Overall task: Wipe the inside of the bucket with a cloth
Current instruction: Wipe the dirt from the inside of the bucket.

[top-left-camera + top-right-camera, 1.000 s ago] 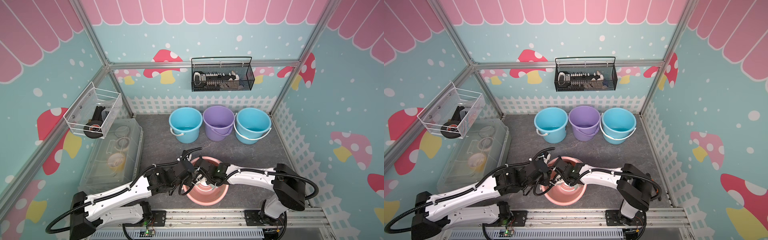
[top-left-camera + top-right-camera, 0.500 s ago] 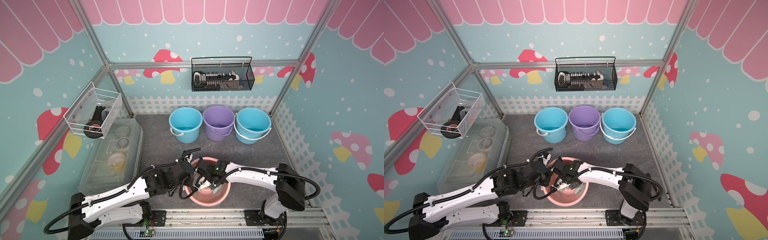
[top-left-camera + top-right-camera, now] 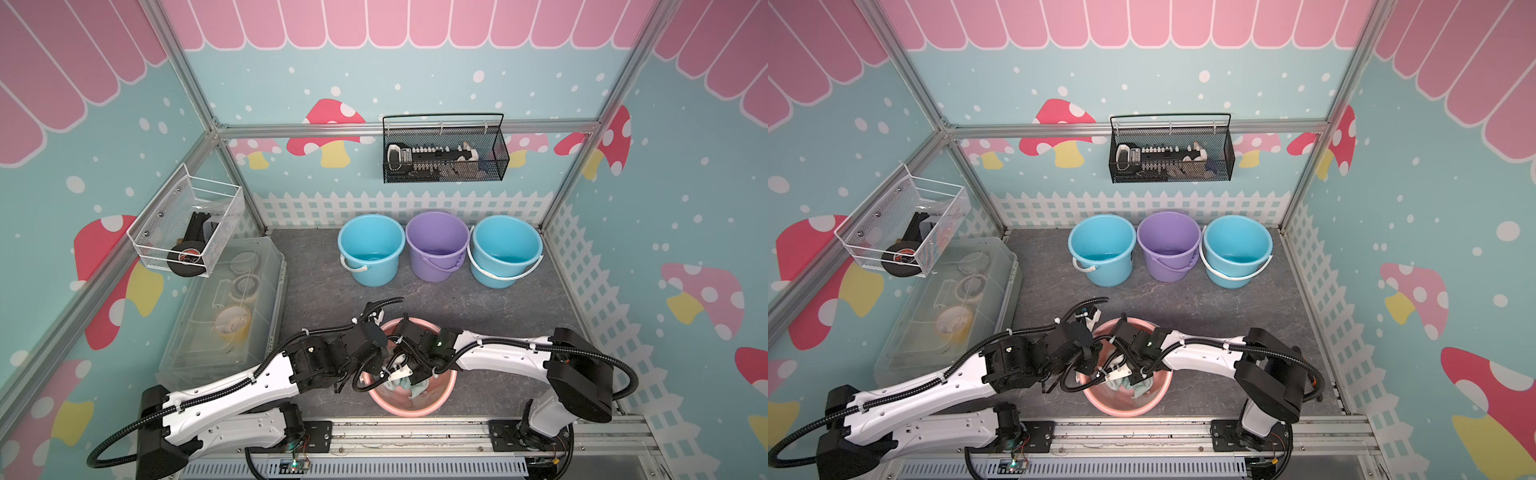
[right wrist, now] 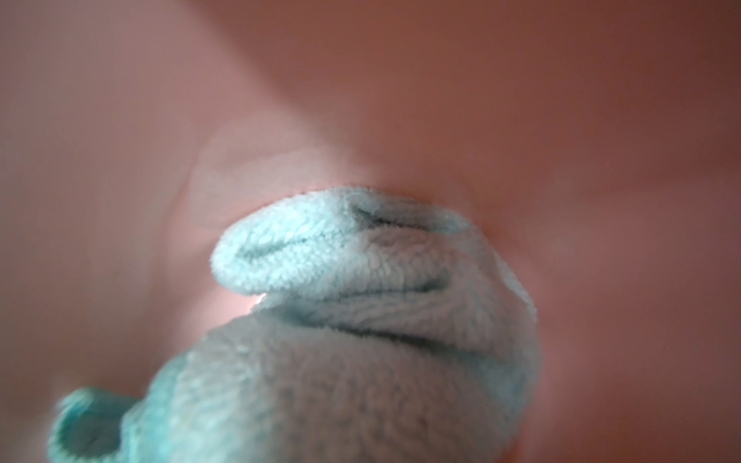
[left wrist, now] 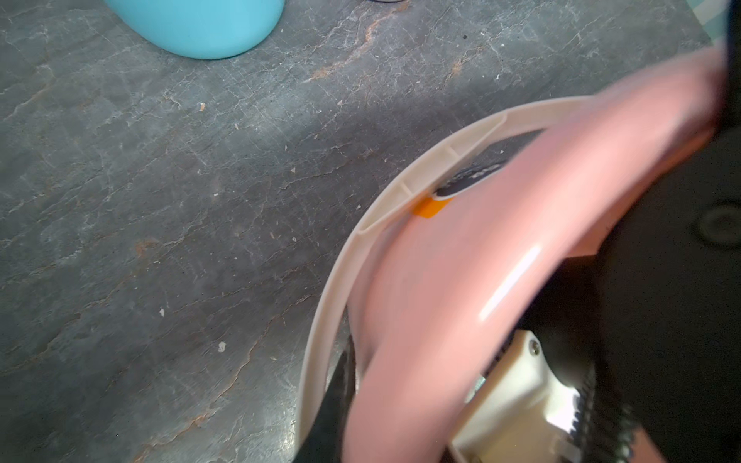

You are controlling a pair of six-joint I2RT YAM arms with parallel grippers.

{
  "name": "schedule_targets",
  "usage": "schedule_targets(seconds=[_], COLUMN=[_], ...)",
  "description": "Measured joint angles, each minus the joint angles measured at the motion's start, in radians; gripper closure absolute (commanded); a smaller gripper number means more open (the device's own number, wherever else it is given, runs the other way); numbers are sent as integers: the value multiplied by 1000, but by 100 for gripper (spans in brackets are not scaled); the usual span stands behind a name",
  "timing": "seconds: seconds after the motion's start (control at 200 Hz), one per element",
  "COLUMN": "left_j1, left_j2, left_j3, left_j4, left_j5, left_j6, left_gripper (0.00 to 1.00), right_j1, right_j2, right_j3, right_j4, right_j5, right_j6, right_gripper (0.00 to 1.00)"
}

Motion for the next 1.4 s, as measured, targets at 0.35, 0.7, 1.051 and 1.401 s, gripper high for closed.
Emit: schedule_targets(seconds=[0.35, 0.7, 1.051, 1.401], left_j1=[6, -2, -13, -13], left_j2=[2, 2, 10, 31], left_j3=[17, 15, 15, 15], left_j4=[4, 46, 57, 41], left_j5=[-43, -10, 31, 38], left_j6=[2, 2, 2, 7], left_gripper=[100, 100, 100, 100], right_j1=[12, 22, 27, 11], right_j2=[-27, -60, -58, -94], right_j3=[-97, 66, 117, 0], right_j4=[320, -167, -494, -257], right_j5=[332, 457, 217, -118], right_j6=[-138, -234, -114, -10], right_gripper=[100, 100, 100, 100])
